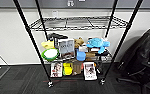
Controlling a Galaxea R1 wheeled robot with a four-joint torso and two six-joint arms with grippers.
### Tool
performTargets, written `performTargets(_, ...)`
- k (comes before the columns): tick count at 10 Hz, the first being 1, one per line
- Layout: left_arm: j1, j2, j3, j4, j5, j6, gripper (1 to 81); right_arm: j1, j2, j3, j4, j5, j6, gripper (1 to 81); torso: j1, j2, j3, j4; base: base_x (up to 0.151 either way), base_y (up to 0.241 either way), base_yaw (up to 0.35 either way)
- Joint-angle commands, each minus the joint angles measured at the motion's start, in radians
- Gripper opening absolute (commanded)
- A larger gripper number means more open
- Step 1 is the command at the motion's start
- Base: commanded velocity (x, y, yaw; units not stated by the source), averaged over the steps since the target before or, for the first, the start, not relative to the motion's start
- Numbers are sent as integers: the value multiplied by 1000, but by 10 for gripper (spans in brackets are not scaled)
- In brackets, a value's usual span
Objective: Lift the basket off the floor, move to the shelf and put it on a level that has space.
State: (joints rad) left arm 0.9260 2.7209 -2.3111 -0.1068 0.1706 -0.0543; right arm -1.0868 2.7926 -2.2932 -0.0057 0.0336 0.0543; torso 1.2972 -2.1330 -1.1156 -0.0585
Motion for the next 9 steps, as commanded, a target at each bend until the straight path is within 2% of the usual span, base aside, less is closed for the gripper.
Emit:
performTargets(1, -137, -12, 5, -10, 78, 2, 811, 110, -11, 9, 30, -38, 6, 811, 64, -100, 0, 0, 0, 0, 0)
performTargets(4, -183, -1, -1, -13, 79, -1, 811, 149, -5, 14, 50, -53, 4, 811, 116, -182, -23, 0, 0, 0, 0)
performTargets(6, -193, 8, -13, -21, 107, 1, 811, 162, 9, 6, 56, -61, 6, 811, 162, -255, -23, 0, 0, 0, 0)
performTargets(7, -183, 11, -21, -21, 101, 1, 811, 165, 12, 5, 58, -61, 6, 811, 119, -190, -23, 0, 0, 0, 0)
performTargets(9, -160, 18, -28, -22, 89, 1, 811, 168, 18, -3, 59, -61, 6, 811, 141, -224, -23, 0, 0, 0, 0)
